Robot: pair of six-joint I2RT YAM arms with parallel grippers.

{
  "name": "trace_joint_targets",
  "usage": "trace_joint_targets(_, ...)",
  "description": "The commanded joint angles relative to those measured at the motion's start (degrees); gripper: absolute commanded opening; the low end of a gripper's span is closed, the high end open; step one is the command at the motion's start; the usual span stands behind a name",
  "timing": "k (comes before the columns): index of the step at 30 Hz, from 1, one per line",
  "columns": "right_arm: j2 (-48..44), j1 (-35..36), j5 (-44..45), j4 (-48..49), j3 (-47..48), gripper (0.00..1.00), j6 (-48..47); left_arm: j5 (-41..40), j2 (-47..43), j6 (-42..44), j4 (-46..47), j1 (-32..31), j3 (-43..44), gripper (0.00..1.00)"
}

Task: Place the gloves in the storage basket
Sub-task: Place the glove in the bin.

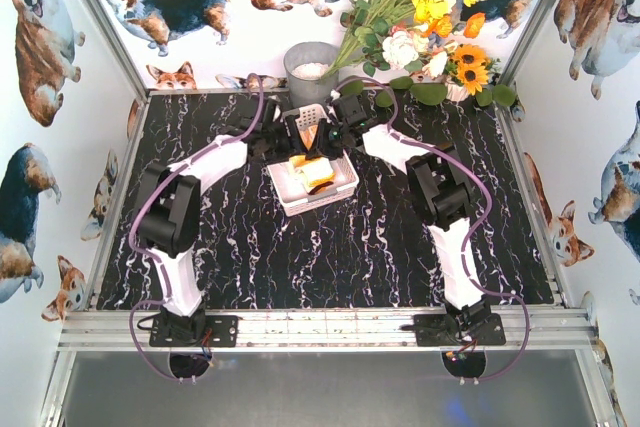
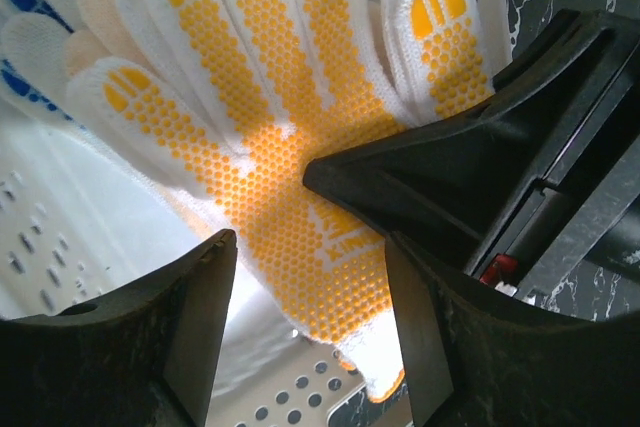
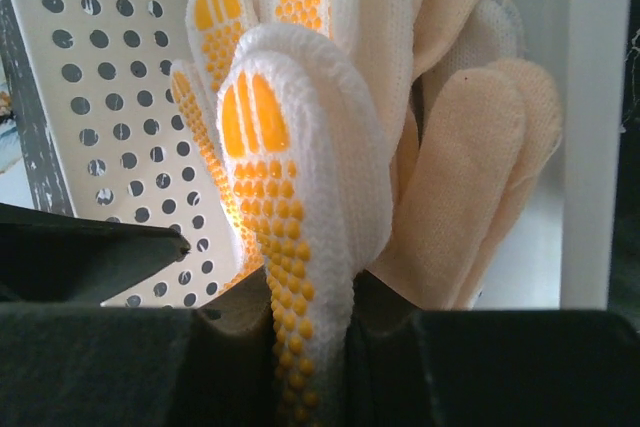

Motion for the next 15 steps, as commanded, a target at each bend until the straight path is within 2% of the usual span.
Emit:
trace_joint_targets(1, 0.60, 0.42, 1.47, 1.91, -0.16, 0.00, -1.33, -0.10, 2.97, -0.27, 0.30, -1.32, 3.42, 0.52)
trace_joint_targets(2, 0.22, 0.42, 1.41, 1.65, -0.28, 0.00, -1.48, -0.45, 3.77, -0.03, -0.28, -1.31, 3.95, 0.48)
trace_joint_targets(6, -1.99, 0.34, 1.56, 0.27, -0.51, 0.18, -2.40, -3.68, 4.95, 1.39, -1.65, -1.26, 4.61, 0.32)
trace_joint_targets(7, -2.55, 0.25, 1.44, -0.02, -0.51, 0.20, -2.52, -4.20, 5.22, 1.69, -1.94, -1.30, 4.63, 0.30)
trace_joint_targets(11, -5.06, 0.15, 0.36, -1.08, -1.04, 0.31, -2.68, -5.39, 6.88, 2.48, -2.44, -0.94, 5.43, 0.23)
trace_joint_targets(15, -7.86, 0.07, -2.41, -1.25, -3.18, 0.34, -2.25, -6.54, 8.23, 2.99, -2.51, -0.65, 6.14, 0.21)
